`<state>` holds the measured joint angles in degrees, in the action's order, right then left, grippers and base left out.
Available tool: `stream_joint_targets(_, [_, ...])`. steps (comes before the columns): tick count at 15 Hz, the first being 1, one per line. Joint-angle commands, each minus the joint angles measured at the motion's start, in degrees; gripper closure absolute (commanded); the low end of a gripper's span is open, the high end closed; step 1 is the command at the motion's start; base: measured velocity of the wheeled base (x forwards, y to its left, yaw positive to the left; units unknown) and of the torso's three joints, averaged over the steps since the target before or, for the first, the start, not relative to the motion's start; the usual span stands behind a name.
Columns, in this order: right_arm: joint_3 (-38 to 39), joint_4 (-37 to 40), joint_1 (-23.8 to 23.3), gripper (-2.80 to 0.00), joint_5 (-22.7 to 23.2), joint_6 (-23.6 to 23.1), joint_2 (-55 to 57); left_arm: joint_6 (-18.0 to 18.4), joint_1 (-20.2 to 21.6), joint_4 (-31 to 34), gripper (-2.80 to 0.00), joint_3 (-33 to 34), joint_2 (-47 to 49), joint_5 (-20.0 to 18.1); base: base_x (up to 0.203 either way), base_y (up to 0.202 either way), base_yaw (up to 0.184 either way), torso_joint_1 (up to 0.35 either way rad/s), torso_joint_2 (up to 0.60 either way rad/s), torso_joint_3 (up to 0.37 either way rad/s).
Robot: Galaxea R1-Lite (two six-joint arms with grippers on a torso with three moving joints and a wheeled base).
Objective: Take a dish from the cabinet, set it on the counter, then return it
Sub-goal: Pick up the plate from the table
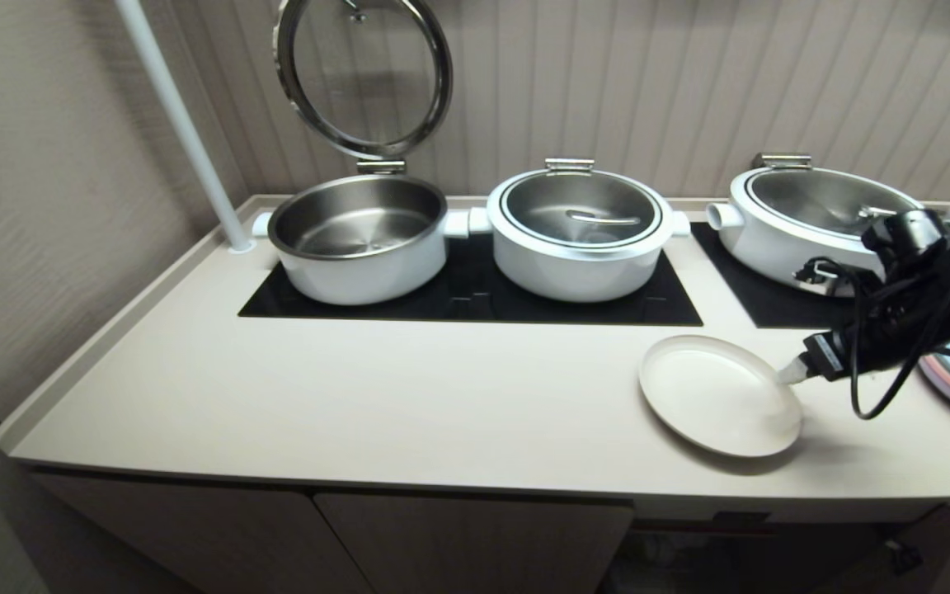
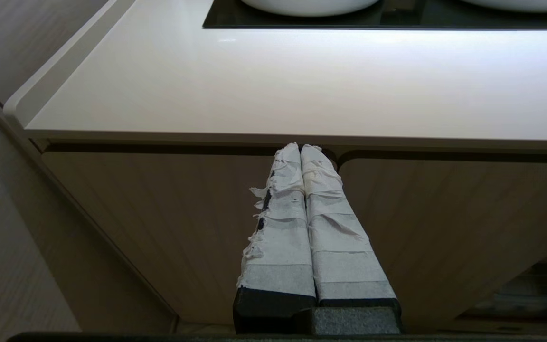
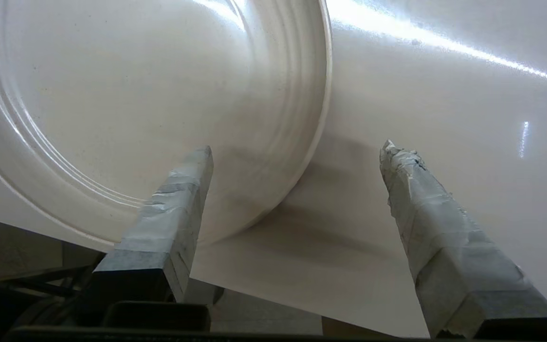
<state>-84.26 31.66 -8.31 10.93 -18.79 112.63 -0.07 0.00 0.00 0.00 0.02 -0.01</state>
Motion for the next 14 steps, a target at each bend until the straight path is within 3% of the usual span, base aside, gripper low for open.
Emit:
stream_joint_targets(1, [-1.04, 0.13, 0.2, -2.8, -0.12, -0.14, 1.88, -0.01, 0.0, 0.0, 0.0, 0.0, -0.02, 0.01, 0.0, 0.0, 0.0, 0.0, 0.0, 0.0])
stream_joint_targets(9, [-3.29, -0.07, 2.58, -2.8, -6.67, -0.18, 6.06, -0.01, 0.0, 0.0, 0.0, 0.0, -0.02, 0.01, 0.0, 0.0, 0.0, 0.0, 0.0, 0.0])
stream_joint_targets(14, [-3.99, -0.2, 3.39, -2.8, -7.15, 0.24, 7.61, -0.01, 0.0, 0.0, 0.0, 0.0, -0.02, 0.01, 0.0, 0.0, 0.0, 0.0, 0.0, 0.0])
